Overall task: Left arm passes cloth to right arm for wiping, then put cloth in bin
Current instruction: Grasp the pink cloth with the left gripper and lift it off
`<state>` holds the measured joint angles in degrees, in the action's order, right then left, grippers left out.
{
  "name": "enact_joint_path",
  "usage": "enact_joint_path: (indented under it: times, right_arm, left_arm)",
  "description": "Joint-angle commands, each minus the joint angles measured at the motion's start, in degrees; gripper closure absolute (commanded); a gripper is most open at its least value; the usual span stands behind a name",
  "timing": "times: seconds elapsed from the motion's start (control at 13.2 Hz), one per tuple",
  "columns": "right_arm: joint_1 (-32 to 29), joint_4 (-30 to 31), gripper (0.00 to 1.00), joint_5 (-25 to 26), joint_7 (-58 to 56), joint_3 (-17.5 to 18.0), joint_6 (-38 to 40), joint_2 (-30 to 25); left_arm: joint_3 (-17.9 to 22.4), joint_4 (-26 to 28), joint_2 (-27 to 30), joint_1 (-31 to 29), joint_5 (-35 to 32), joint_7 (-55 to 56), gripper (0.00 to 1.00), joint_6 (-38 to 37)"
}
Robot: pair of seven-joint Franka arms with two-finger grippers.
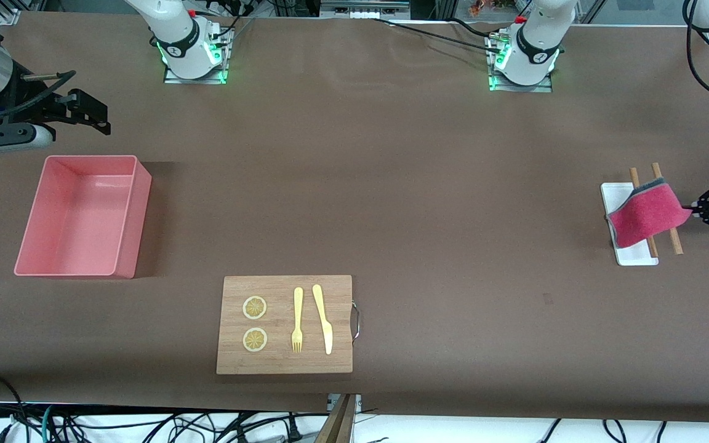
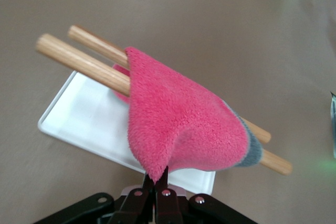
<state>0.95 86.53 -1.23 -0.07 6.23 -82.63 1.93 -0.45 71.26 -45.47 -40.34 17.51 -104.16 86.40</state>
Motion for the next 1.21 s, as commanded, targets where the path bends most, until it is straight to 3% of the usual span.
enact_joint_path:
  times: [0.0, 0.3, 0.61, 0.76, 0.98, 1.14]
  right_arm:
    - [-0.2, -1.0, 0.00, -0.5, -0.5, 0.1, 1.1, 0.0]
    - [0.5, -1.0, 0.00, -0.2, 0.0, 0.2, 1.2, 0.0]
    - [0.5, -0.4, 0.00, -0.6, -0.7, -0.3, 1.0, 0.9]
    - [0.8, -0.7, 0.00, -0.3, -1.1, 0.0, 2.0, 3.9]
    - [3.4, -0.7, 0.00, -1.0, -1.5, 0.3, 3.4, 6.0]
    - [5.2, -0.7, 0.00, -4.5, -2.6, 0.5, 3.4, 6.9]
  left_arm:
    - [-0.5, 0.5, 7.1, 1.0, -7.2, 10.5, 1.00, -1.2]
    - [-0.7, 2.0, 13.8, 6.4, -10.1, 28.0, 1.00, -9.0]
    - [-0.8, 2.0, 18.2, 13.9, -11.3, 34.0, 1.00, -19.8]
    - [-1.5, 1.8, 21.4, 19.0, -10.7, 45.3, 1.00, -23.4]
    - [-6.0, 1.1, 24.5, 24.9, -10.3, 62.5, 1.00, -24.8]
    - [-13.1, 0.9, 24.8, 25.0, -7.9, 73.3, 1.00, -24.9]
